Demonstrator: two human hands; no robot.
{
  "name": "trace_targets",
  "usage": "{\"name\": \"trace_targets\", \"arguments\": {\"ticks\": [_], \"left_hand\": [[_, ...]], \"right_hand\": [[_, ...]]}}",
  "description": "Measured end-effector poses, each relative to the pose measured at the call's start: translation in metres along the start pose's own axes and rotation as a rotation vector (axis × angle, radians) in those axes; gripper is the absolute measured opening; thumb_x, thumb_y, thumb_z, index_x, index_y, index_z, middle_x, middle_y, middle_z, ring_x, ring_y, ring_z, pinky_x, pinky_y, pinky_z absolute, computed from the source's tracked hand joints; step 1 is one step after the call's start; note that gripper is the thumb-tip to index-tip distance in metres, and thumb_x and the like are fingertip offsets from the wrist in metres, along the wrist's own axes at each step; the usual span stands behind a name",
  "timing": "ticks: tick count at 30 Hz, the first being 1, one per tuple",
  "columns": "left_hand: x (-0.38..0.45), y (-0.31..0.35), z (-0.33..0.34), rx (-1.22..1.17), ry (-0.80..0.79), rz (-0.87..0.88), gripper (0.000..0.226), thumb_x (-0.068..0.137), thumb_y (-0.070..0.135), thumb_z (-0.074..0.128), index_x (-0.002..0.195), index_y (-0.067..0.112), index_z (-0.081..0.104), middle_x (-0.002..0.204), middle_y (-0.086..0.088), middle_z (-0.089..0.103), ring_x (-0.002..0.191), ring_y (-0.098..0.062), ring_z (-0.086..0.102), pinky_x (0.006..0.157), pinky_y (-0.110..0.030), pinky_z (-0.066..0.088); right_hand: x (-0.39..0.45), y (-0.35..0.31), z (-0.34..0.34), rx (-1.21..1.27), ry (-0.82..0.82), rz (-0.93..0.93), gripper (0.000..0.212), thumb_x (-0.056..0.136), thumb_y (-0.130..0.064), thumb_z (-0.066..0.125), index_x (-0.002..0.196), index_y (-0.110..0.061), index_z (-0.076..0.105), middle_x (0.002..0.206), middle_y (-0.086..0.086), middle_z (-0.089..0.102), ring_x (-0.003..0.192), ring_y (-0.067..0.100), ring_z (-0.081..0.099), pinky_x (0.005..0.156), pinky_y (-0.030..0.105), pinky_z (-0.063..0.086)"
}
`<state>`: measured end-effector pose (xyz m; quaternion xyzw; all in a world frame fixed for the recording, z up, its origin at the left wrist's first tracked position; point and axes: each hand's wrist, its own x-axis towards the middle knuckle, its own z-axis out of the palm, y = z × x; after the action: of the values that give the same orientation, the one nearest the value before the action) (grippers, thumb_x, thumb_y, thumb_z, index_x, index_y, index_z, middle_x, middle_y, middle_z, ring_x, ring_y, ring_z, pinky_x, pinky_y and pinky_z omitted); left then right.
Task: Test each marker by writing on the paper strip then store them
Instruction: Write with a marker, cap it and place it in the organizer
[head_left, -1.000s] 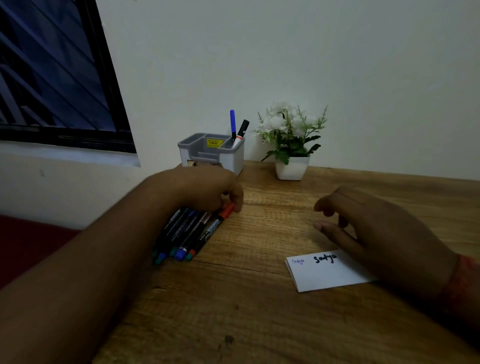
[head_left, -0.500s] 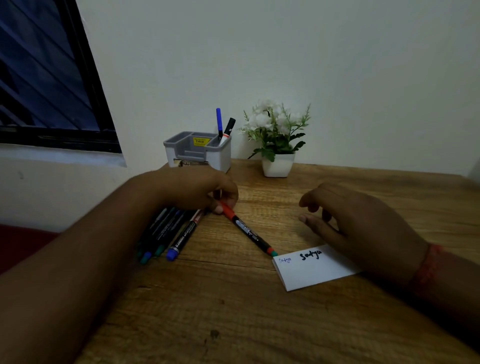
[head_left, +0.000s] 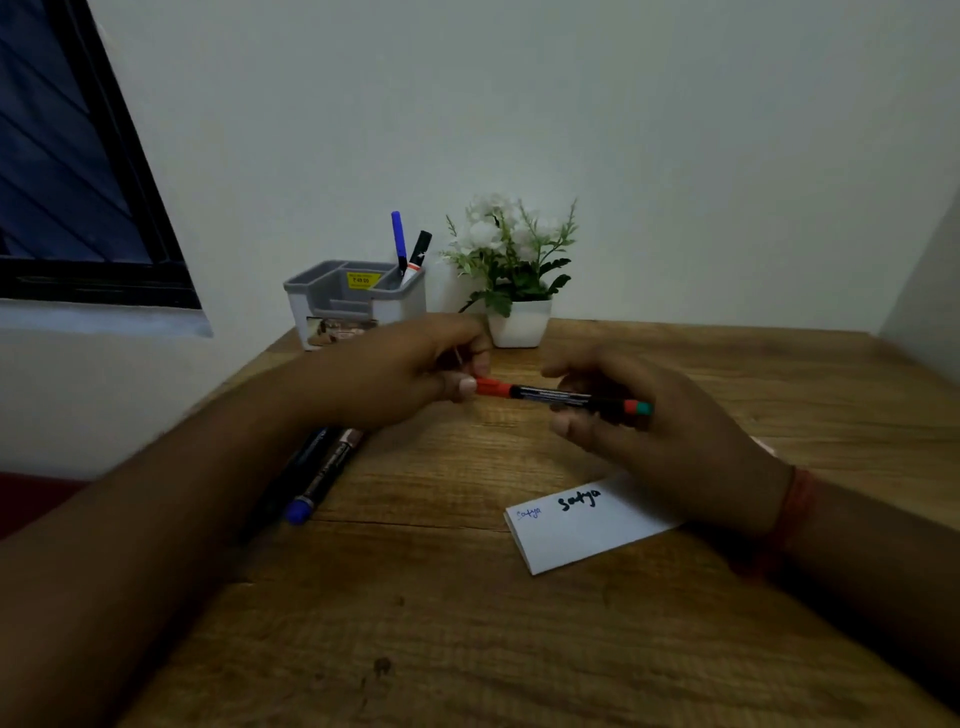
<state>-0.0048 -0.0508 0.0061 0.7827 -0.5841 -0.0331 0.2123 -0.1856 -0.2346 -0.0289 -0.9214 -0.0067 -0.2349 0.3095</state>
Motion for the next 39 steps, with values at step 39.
{"name": "trace_targets", "arguments": {"ticks": [39], "left_hand": [[0.025, 0.021, 0.057, 0.080, 0.057, -0.162, 0.015, 0.087, 0.032, 0.069, 0.101, 0.028, 0.066, 0.092, 0.014, 0.060, 0.082, 0.000, 0.054, 0.063, -0.016, 0.040]], "right_hand": [[0.005, 0.013, -0.002, 0.336, 0.341, 0.067, 0.005, 0.093, -0.002, 0.063, 0.094, -0.003, 0.067, 0.084, 0.001, 0.071, 0.076, 0.020, 0.074, 0.074, 0.044, 0.062]]}}
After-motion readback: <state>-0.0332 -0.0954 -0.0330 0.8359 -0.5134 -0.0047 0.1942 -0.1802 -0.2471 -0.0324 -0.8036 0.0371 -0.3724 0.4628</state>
